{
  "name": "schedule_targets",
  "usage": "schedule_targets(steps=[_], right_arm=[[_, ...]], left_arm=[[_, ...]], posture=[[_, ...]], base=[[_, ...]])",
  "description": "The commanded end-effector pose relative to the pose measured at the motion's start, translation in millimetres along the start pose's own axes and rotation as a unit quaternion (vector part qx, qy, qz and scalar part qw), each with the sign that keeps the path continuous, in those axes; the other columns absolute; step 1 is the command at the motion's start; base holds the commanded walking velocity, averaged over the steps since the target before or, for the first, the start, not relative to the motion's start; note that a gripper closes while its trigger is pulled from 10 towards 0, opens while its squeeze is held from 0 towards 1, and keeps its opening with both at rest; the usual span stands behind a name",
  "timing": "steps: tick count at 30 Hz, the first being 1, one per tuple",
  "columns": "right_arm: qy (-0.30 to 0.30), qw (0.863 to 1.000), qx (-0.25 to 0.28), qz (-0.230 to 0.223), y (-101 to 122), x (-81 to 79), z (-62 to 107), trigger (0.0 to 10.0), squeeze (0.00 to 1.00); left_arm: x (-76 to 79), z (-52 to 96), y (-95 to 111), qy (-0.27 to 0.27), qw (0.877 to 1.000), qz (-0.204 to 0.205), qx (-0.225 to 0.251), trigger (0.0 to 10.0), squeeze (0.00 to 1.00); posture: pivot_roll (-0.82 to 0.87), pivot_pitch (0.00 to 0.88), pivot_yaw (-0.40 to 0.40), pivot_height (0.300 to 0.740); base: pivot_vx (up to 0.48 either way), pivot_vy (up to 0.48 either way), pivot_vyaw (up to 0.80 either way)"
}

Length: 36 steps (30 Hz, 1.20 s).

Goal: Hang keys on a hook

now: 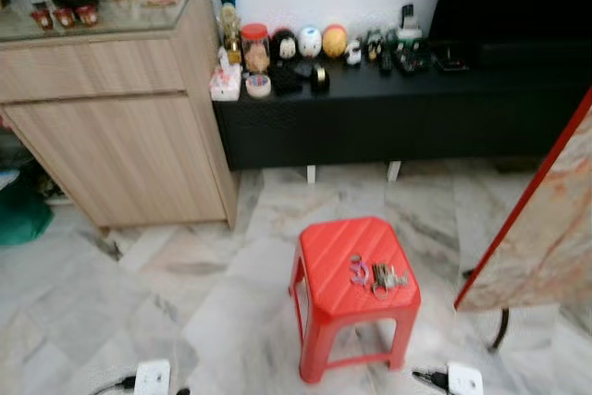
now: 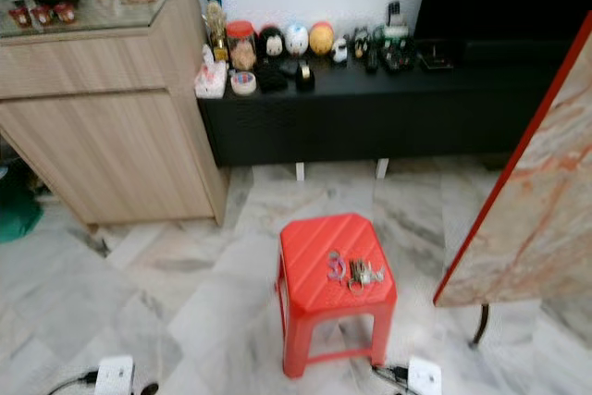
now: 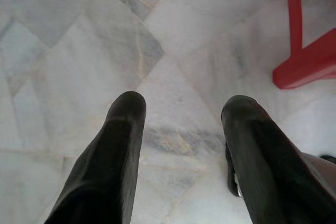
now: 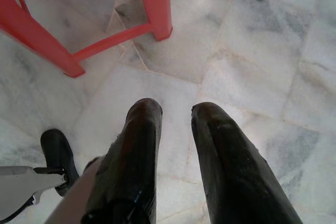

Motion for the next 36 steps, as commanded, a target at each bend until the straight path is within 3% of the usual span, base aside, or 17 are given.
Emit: schedule_targets(steps=[1,8,13,32,36], right_arm=[[0.0,1.0,0.005,-0.004,2.5,-0.3,-0.3,10.0,0.0],[0.007,1.0,0.01,0.007,3.9,-1.6,-0.3,10.0,0.0],[0.01,1.0,0.013,0.003,4.5,-2.3,-0.2,10.0,0.0],[0.013,0.999,0.028,-0.023,9.6,-1.7,-0.4,10.0,0.0],[0.017,0.999,0.033,-0.003,6.6,-7.2,0.6,10.0,0.0]], left_arm=[[1.4,0.4,-0.3,-0.005,1.0,-0.001,0.002,10.0,0.0],[2.5,0.2,-0.3,-0.008,1.0,0.005,0.001,10.0,0.0],[3.6,0.1,0.0,-0.013,1.0,0.005,0.002,10.0,0.0],[5.2,0.5,-1.4,-0.021,1.0,0.011,-0.001,10.0,0.0],[5.6,0.5,-1.3,-0.022,1.0,0.013,-0.001,10.0,0.0]], posture=[[0.05,0.038,0.006,0.74],[0.05,0.038,0.006,0.74],[0.05,0.038,0.006,0.74],[0.05,0.04,0.008,0.74],[0.05,0.039,0.007,0.74]], base=[[0.0,0.0,0.0],[0.0,0.0,0.0],[0.153,0.0,0.73],[0.0,0.0,0.0],[0.183,0.0,0.41]])
Point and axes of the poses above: a point about 5 cm out from each wrist's last joint towards the gripper, its own z axis pointing back from the gripper into the wrist, its own y axis along the axis of the wrist's last joint, x = y × z, the point moved 3 cm from there along -z, pointing out of the wrist towards the gripper, and after that the axes turned 13 degrees about z, right-handed, at the moved point
